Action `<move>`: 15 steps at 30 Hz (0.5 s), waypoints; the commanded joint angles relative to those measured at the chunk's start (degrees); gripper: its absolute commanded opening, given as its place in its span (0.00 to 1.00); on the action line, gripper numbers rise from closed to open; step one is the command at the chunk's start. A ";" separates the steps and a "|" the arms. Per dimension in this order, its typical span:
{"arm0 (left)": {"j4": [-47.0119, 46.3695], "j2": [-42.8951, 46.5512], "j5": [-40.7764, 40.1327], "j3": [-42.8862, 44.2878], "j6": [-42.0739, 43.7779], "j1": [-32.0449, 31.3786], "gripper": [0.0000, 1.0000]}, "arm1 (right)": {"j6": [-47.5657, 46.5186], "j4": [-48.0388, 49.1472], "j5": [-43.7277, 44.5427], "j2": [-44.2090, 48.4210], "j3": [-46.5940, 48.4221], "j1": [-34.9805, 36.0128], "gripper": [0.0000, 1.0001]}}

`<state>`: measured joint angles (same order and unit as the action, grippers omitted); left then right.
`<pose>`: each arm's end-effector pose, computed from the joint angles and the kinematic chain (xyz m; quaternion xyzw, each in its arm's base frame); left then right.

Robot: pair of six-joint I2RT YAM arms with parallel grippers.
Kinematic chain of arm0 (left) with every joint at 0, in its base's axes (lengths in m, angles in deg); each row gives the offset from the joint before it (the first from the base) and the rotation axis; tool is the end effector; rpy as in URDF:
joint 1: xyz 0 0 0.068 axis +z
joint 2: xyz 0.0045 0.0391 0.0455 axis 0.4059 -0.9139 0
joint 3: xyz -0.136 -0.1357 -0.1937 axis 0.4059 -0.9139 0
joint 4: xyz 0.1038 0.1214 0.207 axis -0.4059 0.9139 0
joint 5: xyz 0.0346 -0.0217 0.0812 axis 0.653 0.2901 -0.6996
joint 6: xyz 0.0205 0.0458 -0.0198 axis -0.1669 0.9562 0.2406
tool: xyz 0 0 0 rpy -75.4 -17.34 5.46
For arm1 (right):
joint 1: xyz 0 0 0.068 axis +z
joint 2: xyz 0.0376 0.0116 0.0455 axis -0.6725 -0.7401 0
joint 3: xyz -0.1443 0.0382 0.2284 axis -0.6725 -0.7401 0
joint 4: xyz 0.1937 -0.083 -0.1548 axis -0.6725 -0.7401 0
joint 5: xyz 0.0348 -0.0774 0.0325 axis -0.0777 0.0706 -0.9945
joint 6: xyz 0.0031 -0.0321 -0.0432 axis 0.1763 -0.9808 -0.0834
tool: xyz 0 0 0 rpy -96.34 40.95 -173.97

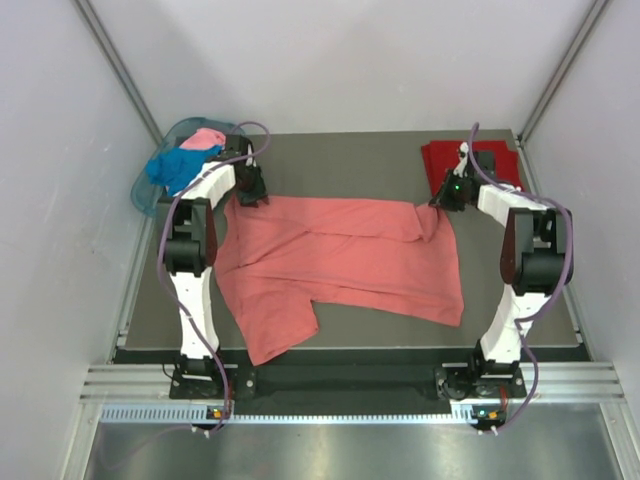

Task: Fold and stack the t-shirts
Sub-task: Fold the tshirt

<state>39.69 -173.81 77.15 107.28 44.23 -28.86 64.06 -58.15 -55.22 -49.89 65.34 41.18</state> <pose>0.4762 -0.0451 0.1804 -0.1099 0.9594 -0.1104 0.2350 0.4139 0.0031 0.1848 0.1062 0.9200 0.1970 0.3216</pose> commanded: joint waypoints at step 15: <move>0.48 -5.65 -14.21 3.29 0.52 0.25 0.43 | 4.35 8.51 -5.56 -1.94 2.51 -6.65 0.06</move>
<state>39.73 -176.68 66.81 110.29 44.19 -29.40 68.39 -53.47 -58.89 -52.69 65.36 34.62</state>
